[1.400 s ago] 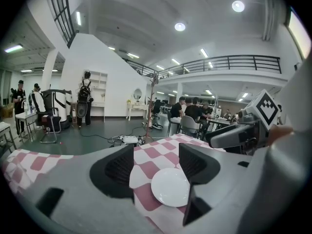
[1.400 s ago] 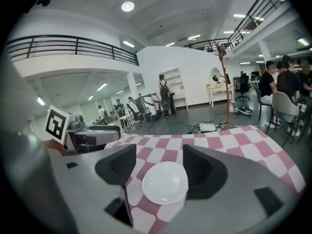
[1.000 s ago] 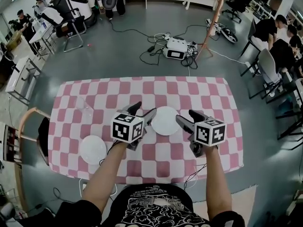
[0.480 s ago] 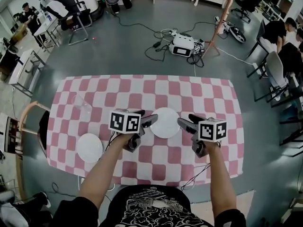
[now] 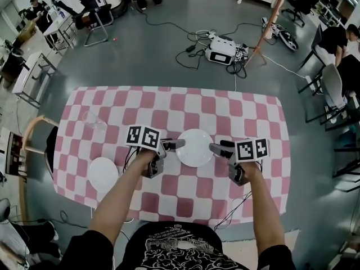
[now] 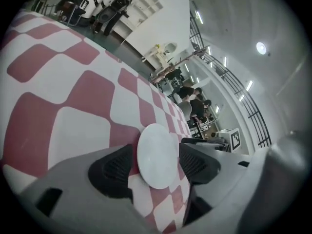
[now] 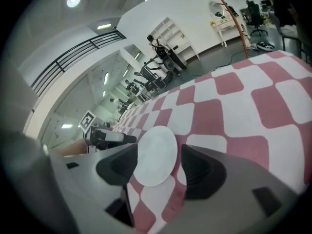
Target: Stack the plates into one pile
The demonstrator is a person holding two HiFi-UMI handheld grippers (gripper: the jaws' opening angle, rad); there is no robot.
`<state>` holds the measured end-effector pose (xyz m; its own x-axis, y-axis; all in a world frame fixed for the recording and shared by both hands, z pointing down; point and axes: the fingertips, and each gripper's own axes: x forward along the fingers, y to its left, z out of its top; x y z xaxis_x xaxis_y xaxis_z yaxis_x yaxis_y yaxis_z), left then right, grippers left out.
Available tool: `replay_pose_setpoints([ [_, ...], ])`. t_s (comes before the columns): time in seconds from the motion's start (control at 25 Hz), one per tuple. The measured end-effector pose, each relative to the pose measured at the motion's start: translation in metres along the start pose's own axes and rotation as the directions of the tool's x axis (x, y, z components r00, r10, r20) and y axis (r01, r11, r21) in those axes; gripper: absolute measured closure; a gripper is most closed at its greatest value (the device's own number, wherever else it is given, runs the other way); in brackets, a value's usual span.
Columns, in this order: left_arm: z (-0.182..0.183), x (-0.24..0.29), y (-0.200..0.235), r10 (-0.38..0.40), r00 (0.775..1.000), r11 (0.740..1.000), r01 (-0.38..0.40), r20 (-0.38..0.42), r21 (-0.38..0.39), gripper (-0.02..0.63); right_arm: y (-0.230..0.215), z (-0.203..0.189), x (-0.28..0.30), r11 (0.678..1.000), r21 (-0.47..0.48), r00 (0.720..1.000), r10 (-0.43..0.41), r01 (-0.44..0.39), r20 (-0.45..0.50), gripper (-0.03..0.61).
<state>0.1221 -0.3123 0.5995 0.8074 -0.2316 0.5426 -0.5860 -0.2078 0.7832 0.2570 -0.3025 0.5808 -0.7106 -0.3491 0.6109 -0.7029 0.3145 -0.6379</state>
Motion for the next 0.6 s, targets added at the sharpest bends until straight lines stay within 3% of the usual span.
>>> replay_pose_setpoints([
  [0.6,-0.015,0.010,0.012,0.053,0.995,0.998,-0.055,-0.081,-0.020,0.348,-0.013,-0.020,0.024,0.990,0.138,0.990,0.026,-0.007,-0.137,0.313],
])
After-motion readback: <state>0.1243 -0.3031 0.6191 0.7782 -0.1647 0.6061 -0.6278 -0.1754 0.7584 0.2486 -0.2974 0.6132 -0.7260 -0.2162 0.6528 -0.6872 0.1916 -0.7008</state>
